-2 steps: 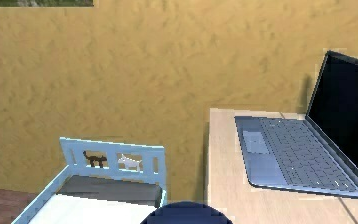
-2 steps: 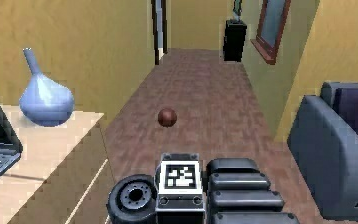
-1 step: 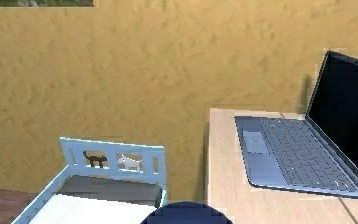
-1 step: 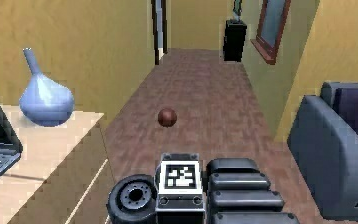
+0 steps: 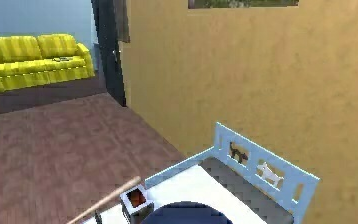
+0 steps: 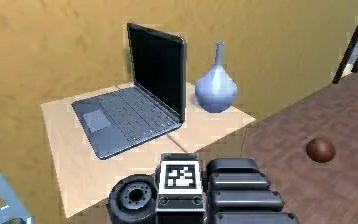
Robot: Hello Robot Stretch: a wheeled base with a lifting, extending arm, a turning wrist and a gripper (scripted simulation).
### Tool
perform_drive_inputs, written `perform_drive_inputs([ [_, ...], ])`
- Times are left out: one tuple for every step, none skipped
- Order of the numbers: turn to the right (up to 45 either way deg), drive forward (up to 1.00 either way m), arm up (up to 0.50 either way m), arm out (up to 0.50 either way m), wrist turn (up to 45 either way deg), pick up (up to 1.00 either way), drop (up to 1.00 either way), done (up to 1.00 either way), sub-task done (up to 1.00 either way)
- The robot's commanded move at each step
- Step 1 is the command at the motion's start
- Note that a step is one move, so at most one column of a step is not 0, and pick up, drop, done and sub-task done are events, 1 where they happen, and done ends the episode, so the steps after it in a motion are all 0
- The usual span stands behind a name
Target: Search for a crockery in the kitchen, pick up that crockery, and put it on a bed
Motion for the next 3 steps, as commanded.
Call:
perform_drive_inputs([
  [-45.0, 0.0, 0.0, 0.0, 0.0, 0.0, 0.0, 0.0, 0.0],
  [-45.0, 0.0, 0.0, 0.0, 0.0, 0.0, 0.0, 0.0, 0.0],
  [-39.0, 0.0, 0.0, 0.0, 0.0, 0.0, 0.0, 0.0, 0.0],
])
